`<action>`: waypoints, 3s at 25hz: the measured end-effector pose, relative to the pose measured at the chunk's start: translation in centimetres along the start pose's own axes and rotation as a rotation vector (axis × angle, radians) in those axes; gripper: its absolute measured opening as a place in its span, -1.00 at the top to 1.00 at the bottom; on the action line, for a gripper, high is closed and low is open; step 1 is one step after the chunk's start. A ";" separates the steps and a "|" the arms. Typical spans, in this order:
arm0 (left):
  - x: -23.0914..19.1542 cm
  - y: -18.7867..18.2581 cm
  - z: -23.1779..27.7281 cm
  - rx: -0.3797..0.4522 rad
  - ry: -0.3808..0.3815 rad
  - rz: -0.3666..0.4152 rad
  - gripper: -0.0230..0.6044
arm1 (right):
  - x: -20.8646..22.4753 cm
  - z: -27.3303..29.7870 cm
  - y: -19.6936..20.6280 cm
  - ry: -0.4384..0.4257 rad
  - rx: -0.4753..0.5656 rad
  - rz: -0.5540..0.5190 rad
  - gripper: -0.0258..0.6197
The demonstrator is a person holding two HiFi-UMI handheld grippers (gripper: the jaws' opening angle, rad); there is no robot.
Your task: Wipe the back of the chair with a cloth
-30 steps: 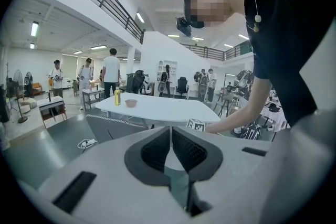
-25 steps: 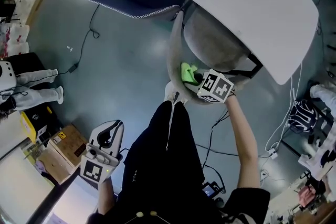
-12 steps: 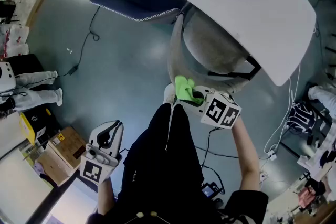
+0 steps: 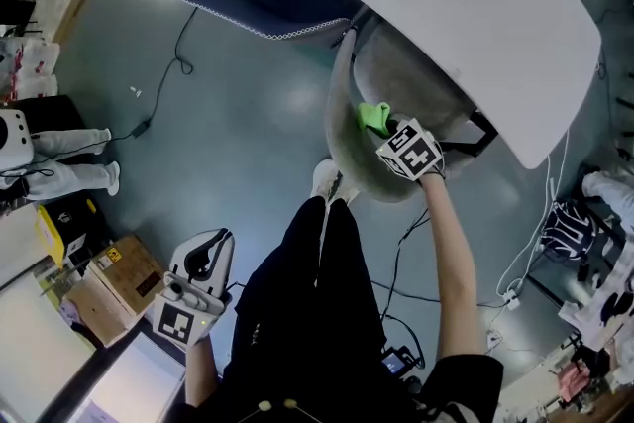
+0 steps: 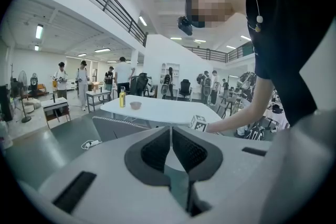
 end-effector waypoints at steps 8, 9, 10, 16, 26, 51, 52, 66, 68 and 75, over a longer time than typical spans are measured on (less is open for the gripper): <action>-0.2 0.6 -0.8 -0.019 -0.026 -0.014 0.87 | 3.6 8.0 3.6 0.029 -0.064 0.295 0.86; -0.2 0.7 -0.9 -0.022 -0.028 -0.015 0.87 | 3.4 8.3 3.6 0.025 -0.062 0.293 0.86; -0.3 0.8 -1.0 -0.026 -0.030 -0.017 0.87 | 3.2 8.7 3.5 0.020 -0.061 0.288 0.86; -0.3 0.9 -1.2 -0.027 -0.033 -0.021 0.87 | 3.3 9.7 3.1 0.048 -0.082 0.305 0.86; -0.2 0.6 -0.7 -0.016 -0.021 -0.015 0.87 | 2.4 8.0 0.4 -0.079 -0.058 0.276 0.86; -0.2 0.5 -0.7 -0.025 -0.028 -0.012 0.87 | -8.5 -2.1 -5.3 -0.246 0.047 -0.075 0.86; -0.2 0.4 -0.7 -0.023 -0.029 -0.011 0.87 | -9.2 -2.4 -5.3 -0.266 0.044 -0.094 0.86; -0.4 0.9 -0.6 -0.036 -0.034 -0.021 0.87 | -12.2 -4.8 -6.7 -0.298 0.106 -0.170 0.86; -0.4 0.8 -0.6 -0.035 -0.033 -0.022 0.87 | -11.0 -5.4 -7.7 -0.257 0.137 -0.158 0.86; -1.0 0.8 -1.0 -0.034 -0.051 -0.025 0.87 | -4.1 -3.9 -8.4 -0.041 0.208 -0.002 0.86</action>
Point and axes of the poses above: the fingertips, and each gripper's own axes: z forward along the fingers, x to its right, y out of its underside, the point moved 7 cm from there along -z, backward along the fingers, and after that the axes turned 10 degrees about z, right-handed, at the moved point
